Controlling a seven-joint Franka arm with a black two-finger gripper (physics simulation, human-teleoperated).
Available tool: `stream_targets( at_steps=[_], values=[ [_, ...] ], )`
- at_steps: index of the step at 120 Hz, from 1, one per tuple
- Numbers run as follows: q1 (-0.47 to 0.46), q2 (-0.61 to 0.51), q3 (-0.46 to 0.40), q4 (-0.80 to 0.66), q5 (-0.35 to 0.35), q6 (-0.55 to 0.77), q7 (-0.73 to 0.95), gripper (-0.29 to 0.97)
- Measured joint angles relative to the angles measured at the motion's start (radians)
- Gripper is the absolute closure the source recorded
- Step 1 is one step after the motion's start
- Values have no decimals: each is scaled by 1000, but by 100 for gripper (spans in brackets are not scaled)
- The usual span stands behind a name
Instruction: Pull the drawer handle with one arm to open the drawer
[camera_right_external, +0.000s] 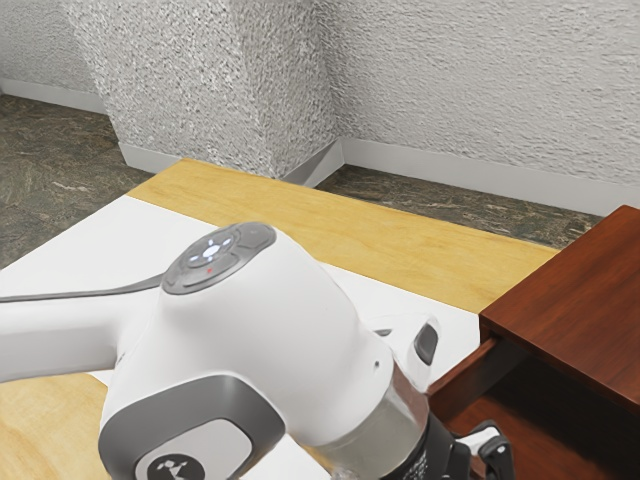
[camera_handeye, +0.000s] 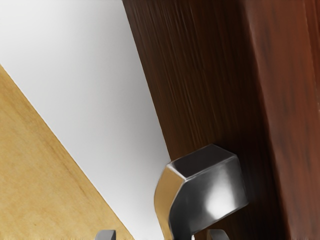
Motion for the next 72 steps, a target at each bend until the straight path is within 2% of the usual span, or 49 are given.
stream_targets(
  at_steps=[72],
  values=[
    [-14, -37, -1, -38, 5, 17, -5, 52]
  ],
)
